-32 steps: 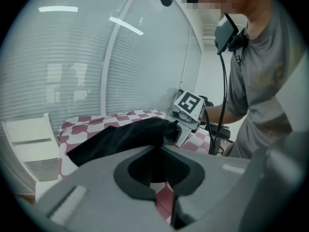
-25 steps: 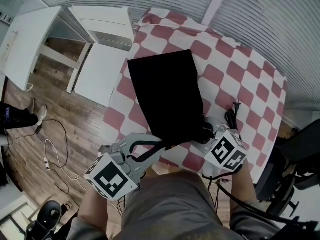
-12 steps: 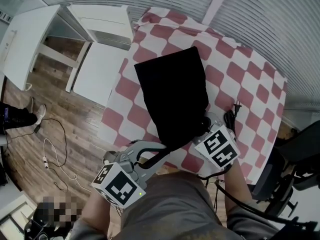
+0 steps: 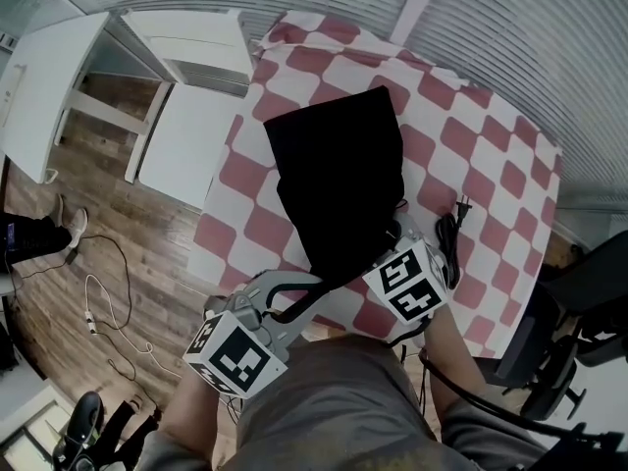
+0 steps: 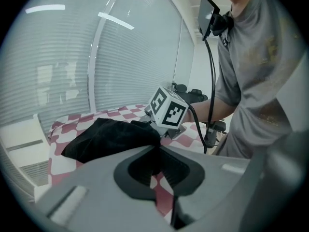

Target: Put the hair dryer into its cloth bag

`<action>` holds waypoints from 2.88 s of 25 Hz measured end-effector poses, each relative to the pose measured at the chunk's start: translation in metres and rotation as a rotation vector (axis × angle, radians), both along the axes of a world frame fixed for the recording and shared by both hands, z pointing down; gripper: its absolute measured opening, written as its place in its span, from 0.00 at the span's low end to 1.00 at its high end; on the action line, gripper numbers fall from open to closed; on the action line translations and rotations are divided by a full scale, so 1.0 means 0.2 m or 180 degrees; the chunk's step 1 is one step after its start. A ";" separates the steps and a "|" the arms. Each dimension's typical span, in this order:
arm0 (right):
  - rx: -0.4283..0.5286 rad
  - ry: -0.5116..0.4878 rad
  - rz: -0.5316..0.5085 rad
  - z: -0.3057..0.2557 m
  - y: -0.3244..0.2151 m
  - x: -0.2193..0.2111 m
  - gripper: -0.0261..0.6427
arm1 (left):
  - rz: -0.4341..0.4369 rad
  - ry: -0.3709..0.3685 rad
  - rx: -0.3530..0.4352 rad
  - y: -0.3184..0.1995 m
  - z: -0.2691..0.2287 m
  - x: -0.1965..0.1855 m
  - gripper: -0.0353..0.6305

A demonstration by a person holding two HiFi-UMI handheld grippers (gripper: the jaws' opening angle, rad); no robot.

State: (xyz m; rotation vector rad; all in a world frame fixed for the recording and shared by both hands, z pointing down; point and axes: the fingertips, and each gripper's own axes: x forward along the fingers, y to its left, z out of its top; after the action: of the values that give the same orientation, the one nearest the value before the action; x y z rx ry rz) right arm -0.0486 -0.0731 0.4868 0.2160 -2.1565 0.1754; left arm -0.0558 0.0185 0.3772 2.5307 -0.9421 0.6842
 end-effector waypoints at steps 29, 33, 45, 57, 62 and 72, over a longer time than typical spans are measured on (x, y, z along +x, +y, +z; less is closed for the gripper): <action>0.0557 -0.0024 0.0872 -0.21 0.02 0.43 0.39 | -0.0411 0.0505 -0.0157 -0.20 -0.02 -0.09 0.08; 0.0563 0.0000 0.0670 -0.13 -0.05 0.40 0.34 | -0.0519 0.0531 -0.0193 -0.18 -0.03 -0.10 0.08; 0.0599 -0.0046 -0.0276 -0.04 -0.11 0.30 0.11 | -0.0774 0.0461 -0.0219 -0.21 -0.06 -0.10 0.08; 0.0805 -0.0093 0.0152 -0.27 -0.04 0.46 0.10 | -0.0473 0.0402 -0.0112 -0.17 -0.03 -0.08 0.08; 0.0752 -0.0109 0.0494 -0.26 0.02 0.53 0.12 | -0.0325 0.0405 -0.0112 -0.15 -0.02 -0.05 0.08; 0.0297 -0.0232 0.1676 -0.21 -0.11 0.83 0.35 | -0.0279 0.0379 -0.0201 -0.16 -0.05 -0.04 0.08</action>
State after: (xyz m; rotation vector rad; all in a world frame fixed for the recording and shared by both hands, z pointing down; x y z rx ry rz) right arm 0.1166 -0.0941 0.4442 0.8422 -2.1398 0.3867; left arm -0.0630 -0.0138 0.3671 2.4298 -0.9679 0.5230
